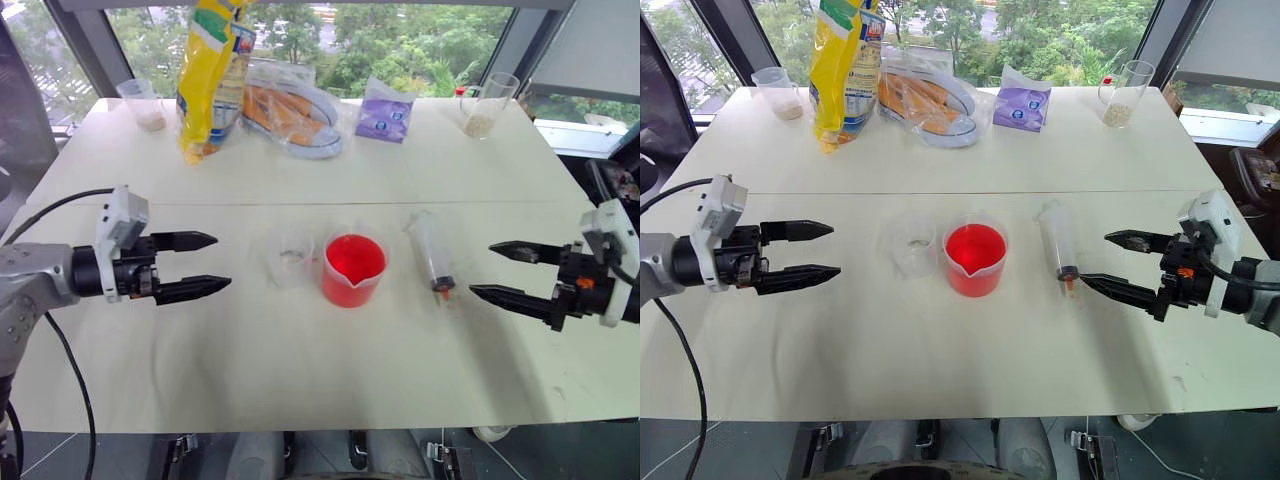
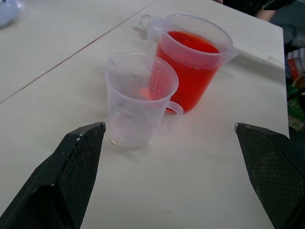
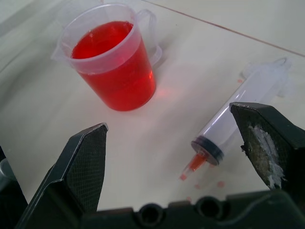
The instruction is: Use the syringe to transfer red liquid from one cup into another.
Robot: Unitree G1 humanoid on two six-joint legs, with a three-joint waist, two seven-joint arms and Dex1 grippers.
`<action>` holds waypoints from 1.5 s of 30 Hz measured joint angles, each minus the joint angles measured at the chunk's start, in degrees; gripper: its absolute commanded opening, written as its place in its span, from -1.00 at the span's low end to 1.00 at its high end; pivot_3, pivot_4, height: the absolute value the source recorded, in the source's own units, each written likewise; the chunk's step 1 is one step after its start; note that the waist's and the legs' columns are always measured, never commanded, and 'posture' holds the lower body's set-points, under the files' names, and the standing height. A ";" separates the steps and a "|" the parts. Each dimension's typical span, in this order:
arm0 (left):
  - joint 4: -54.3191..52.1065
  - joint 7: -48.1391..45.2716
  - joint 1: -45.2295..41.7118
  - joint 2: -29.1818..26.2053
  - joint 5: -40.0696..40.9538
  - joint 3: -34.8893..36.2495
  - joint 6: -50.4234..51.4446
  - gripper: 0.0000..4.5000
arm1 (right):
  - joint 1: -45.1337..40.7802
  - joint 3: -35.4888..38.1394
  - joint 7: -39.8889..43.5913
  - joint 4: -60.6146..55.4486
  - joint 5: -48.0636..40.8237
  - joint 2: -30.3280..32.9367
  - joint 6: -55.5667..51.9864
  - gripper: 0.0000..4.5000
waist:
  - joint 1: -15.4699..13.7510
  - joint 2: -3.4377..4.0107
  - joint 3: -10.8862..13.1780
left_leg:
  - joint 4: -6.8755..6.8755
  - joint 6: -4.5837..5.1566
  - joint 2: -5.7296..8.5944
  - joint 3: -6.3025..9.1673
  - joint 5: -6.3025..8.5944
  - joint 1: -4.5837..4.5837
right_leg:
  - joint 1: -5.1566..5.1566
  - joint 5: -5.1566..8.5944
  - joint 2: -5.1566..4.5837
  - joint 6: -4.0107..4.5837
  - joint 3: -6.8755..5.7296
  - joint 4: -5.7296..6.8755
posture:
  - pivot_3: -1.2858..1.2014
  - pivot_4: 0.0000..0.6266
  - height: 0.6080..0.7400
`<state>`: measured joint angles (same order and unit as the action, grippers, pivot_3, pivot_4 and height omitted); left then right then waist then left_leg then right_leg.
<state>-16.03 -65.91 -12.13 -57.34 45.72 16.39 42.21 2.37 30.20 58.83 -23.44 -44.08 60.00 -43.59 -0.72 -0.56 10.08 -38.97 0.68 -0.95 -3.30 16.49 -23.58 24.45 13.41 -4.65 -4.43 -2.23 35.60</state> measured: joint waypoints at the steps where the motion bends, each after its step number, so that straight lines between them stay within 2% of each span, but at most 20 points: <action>1: -0.03 -0.02 -0.01 -0.01 0.01 0.00 0.05 1.00 | -0.08 0.00 0.00 0.00 0.00 0.00 -0.01 0.99 | 0.00 0.00 0.00 | 0.00 0.00 0.00 0.00 0.00 0.00 | 0.00 0.00 0.00 0.00 0.00 0.00 | 0.03 -0.52 1.00; 11: -2.25 -0.30 -1.05 -0.98 2.13 0.04 2.93 1.00 | -0.42 -0.11 -0.33 -0.16 -0.15 -0.03 -1.64 0.99 | -0.02 0.00 0.00 | -0.02 0.00 0.01 -0.01 0.00 0.00 | -0.01 -0.01 0.07 -0.01 0.01 0.03 | 0.03 -0.52 1.00; 21: -2.64 -0.24 -1.54 -0.98 2.39 0.05 3.66 1.00 | -3.60 -1.00 -2.30 -0.20 -1.30 -0.03 -4.94 0.99 | 0.01 0.00 0.00 | -0.03 0.00 0.01 -0.04 -0.01 0.01 | 0.00 -0.01 0.10 -0.01 0.01 0.07 | 0.03 -0.52 1.00; 28: -3.23 -0.22 -1.43 -0.97 2.40 0.05 3.65 1.00 | -8.41 -4.49 -4.82 -0.17 -1.85 -0.01 -7.47 0.99 | 0.04 0.00 0.00 | -0.06 0.00 0.01 -0.04 -0.01 0.02 | 0.00 -0.01 0.10 -0.02 0.02 0.11 | 0.03 -0.52 1.00; 33: -3.37 -0.17 -2.20 -0.86 2.46 -0.21 3.61 1.00 | -19.26 -12.33 -10.21 2.45 -2.06 1.00 -15.73 0.99 | 0.27 0.01 0.01 | -0.09 -0.01 0.02 -0.10 -0.02 0.06 | 0.07 0.00 0.08 0.00 0.10 0.25 | 0.03 -0.52 1.00; 36: -3.22 -0.26 -3.67 0.01 2.25 -1.86 3.30 1.00 | -31.67 -21.02 -12.22 6.76 -2.01 2.16 -25.61 0.99 | 0.39 0.03 0.03 | -0.10 -0.02 0.02 -0.17 -0.03 0.07 | 0.15 0.00 0.00 0.01 0.20 0.34 | 0.03 -0.52 1.00; 41: -2.95 0.19 -4.80 2.90 1.51 -4.45 2.00 1.00 | -47.95 -33.53 -15.32 17.06 0.68 -1.58 -39.24 0.99 | 0.50 0.02 0.03 | -0.09 -0.02 0.02 -0.21 -0.03 0.00 | 0.22 0.00 0.00 0.03 0.30 0.35 | 0.03 -0.52 1.00; 45: -2.73 0.72 -5.99 4.20 1.05 -5.57 1.18 1.00 | -56.88 -42.22 -15.87 26.79 4.80 -4.27 -44.40 0.99 | 0.46 0.02 0.03 | -0.10 -0.01 0.07 -0.27 -0.03 -0.03 | 0.27 -0.01 0.02 0.02 0.30 0.39 | 0.03 -0.52 1.00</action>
<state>-18.76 -65.20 -18.12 -53.14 46.77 10.82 43.39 -54.51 -12.01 42.96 3.35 -39.29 55.73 -87.99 -0.26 -0.54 10.11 -39.07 0.67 -0.88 -3.57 16.46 -23.61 24.72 13.40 -4.62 -4.41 -1.92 36.00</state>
